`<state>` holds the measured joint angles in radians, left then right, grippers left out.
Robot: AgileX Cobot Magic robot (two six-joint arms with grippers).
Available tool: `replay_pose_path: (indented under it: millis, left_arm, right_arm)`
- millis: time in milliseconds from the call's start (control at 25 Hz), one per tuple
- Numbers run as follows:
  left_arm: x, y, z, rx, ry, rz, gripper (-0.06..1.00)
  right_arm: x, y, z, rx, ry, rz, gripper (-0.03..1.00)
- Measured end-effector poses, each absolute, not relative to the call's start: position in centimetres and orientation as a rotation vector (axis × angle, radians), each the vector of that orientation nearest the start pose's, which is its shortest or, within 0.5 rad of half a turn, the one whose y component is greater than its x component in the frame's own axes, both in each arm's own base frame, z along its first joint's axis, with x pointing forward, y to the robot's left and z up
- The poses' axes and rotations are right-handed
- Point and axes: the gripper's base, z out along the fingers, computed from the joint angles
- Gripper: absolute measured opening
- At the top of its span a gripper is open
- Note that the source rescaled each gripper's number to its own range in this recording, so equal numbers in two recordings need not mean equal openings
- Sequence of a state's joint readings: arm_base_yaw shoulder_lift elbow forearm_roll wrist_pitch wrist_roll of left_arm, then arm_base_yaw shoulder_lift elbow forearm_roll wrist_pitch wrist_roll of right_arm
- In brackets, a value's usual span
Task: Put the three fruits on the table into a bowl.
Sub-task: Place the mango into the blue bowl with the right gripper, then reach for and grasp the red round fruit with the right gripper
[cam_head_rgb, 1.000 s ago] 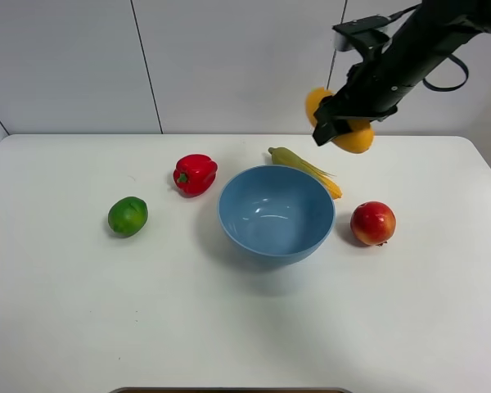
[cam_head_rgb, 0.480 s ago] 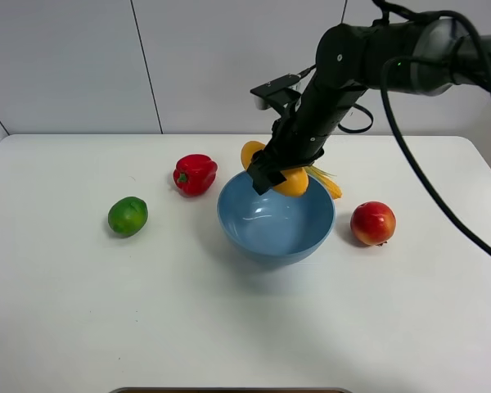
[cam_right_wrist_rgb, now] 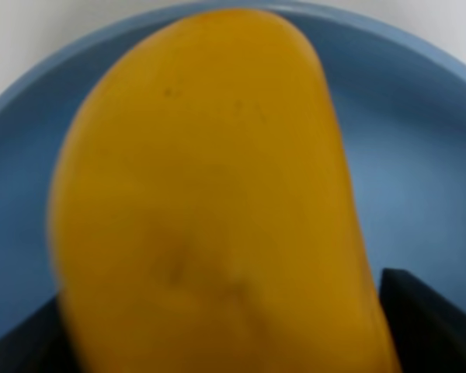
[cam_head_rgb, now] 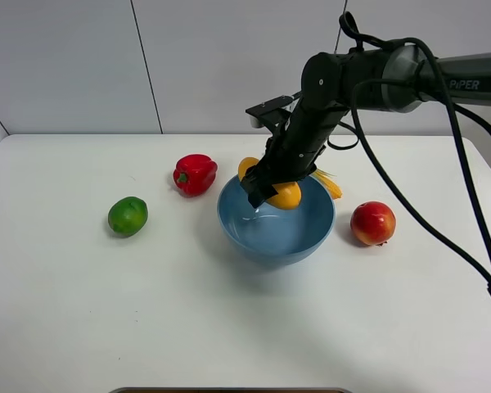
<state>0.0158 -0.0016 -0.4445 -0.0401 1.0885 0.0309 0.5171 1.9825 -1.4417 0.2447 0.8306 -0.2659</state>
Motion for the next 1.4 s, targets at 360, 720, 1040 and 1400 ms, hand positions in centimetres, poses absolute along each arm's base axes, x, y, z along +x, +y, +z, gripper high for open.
replay_pose_path:
  millis: [360, 720, 1040, 1400]
  left_arm:
    - [0.0, -0.3, 26.0, 0.017, 2.125, -0.021, 1.0]
    - [0.0, -0.3, 26.0, 0.017, 2.125, -0.021, 1.0]
    - [0.0, -0.3, 26.0, 0.017, 2.125, -0.021, 1.0]
    - [0.0, -0.3, 26.0, 0.017, 2.125, -0.021, 1.0]
  right_arm:
    - [34.6, 21.8, 19.2, -0.888, 2.743, 0.373, 0.4]
    - [33.0, 20.9, 23.3, -0.881, 2.729, 0.383, 0.41]
    - [31.6, 18.8, 26.8, -0.836, 2.745, 0.205, 0.41]
    - [30.6, 17.4, 28.8, -0.805, 2.754, 0.093, 0.41]
